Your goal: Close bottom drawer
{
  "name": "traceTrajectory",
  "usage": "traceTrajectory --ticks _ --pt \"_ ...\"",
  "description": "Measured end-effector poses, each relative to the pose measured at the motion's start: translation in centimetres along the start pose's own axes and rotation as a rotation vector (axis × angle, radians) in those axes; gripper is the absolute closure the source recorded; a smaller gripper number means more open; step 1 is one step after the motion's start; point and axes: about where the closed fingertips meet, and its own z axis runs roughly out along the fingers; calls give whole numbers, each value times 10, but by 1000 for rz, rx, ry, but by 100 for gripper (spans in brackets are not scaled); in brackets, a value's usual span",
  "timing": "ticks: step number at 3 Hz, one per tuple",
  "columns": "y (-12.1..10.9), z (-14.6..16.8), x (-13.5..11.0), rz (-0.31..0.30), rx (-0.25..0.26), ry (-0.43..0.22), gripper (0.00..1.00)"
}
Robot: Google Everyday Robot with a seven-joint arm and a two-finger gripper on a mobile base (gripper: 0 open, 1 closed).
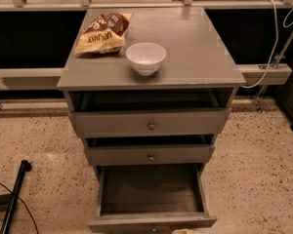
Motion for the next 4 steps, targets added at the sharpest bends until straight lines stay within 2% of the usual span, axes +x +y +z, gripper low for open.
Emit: traceTrajectory --ticks 1,2,3,4 --pt "-19 1 11 -8 107 22 100" --pt "-38 4 15 -29 182 21 100" --pt "-66 9 9 -61 243 -3 100" --pt "-108 14 -11 -88 286 -59 100"
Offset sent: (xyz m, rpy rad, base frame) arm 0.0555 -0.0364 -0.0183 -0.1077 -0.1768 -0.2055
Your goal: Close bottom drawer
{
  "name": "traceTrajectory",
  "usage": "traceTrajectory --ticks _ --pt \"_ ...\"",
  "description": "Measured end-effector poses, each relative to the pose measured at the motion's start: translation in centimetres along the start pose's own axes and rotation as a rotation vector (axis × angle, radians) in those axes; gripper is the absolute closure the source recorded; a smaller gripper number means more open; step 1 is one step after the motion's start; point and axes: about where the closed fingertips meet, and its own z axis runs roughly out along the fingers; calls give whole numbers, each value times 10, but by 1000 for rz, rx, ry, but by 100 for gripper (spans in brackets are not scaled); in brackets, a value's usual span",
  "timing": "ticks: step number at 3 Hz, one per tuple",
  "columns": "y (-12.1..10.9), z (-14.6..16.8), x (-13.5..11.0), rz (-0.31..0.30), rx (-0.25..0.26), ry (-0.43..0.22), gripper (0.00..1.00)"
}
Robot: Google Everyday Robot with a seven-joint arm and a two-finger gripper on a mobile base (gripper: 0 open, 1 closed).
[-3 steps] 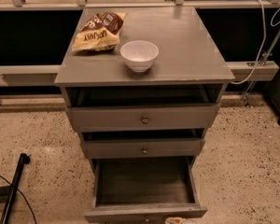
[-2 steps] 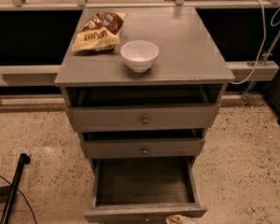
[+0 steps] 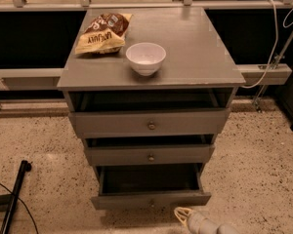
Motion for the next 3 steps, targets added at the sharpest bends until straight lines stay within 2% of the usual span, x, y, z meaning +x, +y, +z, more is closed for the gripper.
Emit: traceTrajectory --ticks 1,3 --pt "-1 1 -1 -2 -4 -7 100" --pt "-34 22 -22 -46 -61 -111 100"
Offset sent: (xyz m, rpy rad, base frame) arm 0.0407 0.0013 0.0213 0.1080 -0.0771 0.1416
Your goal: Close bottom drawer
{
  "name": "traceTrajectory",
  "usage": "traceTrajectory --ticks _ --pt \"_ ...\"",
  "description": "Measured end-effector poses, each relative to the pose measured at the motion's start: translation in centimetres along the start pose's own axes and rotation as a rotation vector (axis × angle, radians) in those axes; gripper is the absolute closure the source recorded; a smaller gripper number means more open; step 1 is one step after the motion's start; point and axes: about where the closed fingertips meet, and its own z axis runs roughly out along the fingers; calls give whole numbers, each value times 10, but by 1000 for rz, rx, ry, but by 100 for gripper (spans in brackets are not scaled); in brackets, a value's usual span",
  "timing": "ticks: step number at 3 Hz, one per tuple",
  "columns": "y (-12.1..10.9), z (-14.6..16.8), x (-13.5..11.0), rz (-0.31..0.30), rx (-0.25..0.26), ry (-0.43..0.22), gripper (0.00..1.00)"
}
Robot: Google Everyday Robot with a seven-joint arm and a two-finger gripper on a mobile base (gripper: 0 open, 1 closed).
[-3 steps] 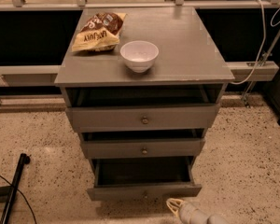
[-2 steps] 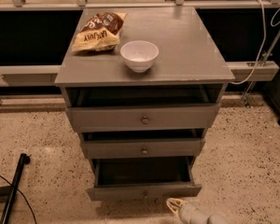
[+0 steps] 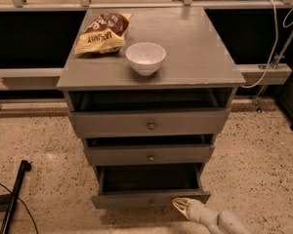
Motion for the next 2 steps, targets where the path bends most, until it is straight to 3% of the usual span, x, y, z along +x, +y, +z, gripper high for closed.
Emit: traceTrajectory --ticks 2 --pt "-25 40 -12 -42 -21 -17 100"
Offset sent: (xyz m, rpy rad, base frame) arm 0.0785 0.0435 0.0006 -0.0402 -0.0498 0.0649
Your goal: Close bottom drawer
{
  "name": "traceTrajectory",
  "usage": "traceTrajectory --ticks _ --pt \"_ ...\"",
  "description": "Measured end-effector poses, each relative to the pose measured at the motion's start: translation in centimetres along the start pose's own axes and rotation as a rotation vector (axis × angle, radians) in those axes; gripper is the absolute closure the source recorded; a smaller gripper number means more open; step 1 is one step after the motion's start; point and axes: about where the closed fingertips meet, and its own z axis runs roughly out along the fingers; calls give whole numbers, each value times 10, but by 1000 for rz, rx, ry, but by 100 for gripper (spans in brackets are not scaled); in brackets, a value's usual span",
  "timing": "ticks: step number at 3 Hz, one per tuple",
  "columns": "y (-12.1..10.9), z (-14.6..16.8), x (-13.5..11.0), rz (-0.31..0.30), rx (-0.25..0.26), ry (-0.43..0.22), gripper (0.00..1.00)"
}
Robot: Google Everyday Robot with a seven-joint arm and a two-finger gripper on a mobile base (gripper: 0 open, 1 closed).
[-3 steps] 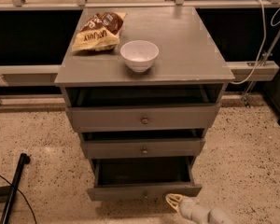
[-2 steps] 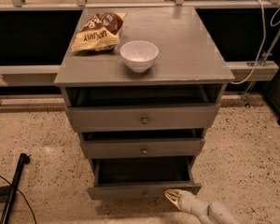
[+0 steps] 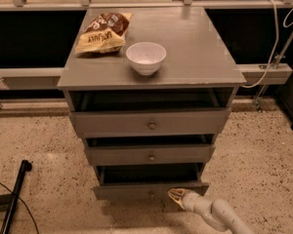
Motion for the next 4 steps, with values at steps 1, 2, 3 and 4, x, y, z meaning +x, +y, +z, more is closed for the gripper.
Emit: traceTrajectory --ticks 1,2,3,4 --pt "-11 24 -12 -31 -18 5 100" --pt "-28 54 -20 -40 -52 27 100" --pt "-40 68 -16 -21 -60 44 100" --pt "-51 67 6 13 -28 58 100"
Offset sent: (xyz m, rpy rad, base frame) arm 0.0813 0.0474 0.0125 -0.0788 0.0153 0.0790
